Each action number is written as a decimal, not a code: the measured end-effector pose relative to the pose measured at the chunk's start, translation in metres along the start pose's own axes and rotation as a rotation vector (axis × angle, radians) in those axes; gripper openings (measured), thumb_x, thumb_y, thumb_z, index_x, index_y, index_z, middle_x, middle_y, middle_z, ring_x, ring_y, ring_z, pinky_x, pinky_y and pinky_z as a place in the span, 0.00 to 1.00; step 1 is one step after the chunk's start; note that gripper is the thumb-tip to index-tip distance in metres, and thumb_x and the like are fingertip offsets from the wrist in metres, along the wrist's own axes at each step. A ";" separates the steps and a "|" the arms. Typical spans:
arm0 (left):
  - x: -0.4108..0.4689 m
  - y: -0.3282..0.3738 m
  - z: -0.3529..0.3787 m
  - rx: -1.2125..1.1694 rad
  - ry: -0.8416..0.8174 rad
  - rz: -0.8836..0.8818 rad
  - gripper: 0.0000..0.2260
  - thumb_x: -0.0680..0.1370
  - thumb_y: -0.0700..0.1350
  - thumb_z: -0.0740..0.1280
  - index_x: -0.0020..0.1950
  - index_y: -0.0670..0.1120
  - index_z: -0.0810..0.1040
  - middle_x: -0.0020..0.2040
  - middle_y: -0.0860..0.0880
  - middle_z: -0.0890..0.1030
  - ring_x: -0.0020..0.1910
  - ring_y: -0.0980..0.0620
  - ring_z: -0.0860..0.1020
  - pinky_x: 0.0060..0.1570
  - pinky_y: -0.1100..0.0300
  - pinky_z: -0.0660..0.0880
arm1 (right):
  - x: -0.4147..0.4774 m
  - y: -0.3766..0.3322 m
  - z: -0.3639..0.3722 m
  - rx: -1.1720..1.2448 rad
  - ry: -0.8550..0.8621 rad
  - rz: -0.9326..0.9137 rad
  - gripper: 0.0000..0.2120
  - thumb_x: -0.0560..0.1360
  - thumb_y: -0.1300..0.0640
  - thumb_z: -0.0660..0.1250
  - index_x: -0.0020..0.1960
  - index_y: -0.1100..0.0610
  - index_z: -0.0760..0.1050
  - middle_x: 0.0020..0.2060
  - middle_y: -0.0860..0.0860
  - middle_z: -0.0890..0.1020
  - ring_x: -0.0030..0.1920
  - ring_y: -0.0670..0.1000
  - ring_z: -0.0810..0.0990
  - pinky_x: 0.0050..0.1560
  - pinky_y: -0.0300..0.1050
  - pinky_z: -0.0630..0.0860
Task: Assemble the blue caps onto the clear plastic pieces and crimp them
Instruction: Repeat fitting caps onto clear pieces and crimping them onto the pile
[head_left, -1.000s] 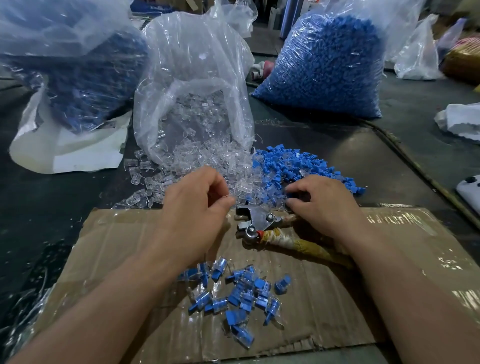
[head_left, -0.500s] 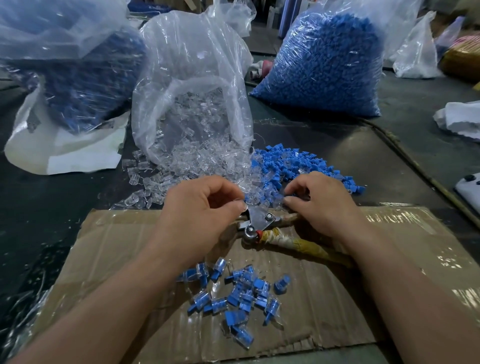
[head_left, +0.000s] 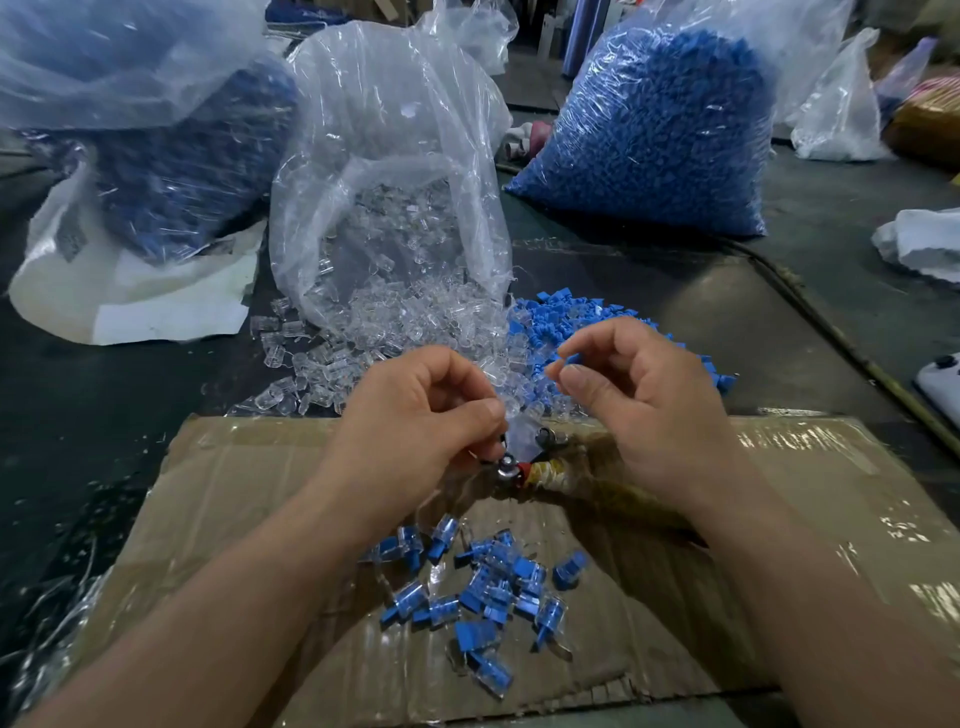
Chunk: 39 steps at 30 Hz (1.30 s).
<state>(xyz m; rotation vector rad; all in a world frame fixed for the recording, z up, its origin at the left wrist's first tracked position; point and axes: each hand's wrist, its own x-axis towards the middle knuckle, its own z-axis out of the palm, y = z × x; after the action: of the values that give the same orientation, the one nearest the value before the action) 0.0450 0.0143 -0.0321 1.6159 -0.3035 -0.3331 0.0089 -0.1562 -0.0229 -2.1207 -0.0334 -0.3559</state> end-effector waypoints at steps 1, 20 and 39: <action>0.000 0.000 0.000 -0.010 0.001 -0.003 0.05 0.71 0.35 0.69 0.38 0.43 0.77 0.32 0.45 0.82 0.30 0.52 0.81 0.29 0.67 0.75 | -0.002 -0.003 0.002 0.026 -0.001 -0.019 0.10 0.72 0.60 0.68 0.41 0.45 0.74 0.39 0.46 0.81 0.41 0.43 0.79 0.43 0.34 0.76; -0.004 0.006 0.004 -0.029 0.092 0.024 0.04 0.70 0.35 0.70 0.39 0.42 0.78 0.32 0.44 0.82 0.32 0.51 0.83 0.33 0.61 0.80 | -0.014 -0.015 0.015 -0.073 0.133 -0.221 0.02 0.68 0.61 0.70 0.39 0.55 0.79 0.32 0.40 0.78 0.34 0.41 0.79 0.34 0.30 0.75; -0.007 0.010 0.004 -0.049 0.001 0.094 0.04 0.69 0.33 0.69 0.38 0.41 0.77 0.32 0.45 0.82 0.29 0.54 0.81 0.29 0.67 0.76 | -0.011 -0.015 0.014 0.026 0.000 -0.069 0.11 0.62 0.42 0.67 0.43 0.43 0.74 0.38 0.41 0.80 0.41 0.40 0.79 0.41 0.34 0.77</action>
<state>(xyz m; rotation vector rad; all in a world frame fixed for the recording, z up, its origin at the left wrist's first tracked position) 0.0373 0.0127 -0.0217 1.5484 -0.3667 -0.2656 -0.0003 -0.1348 -0.0208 -2.0978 -0.1104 -0.3940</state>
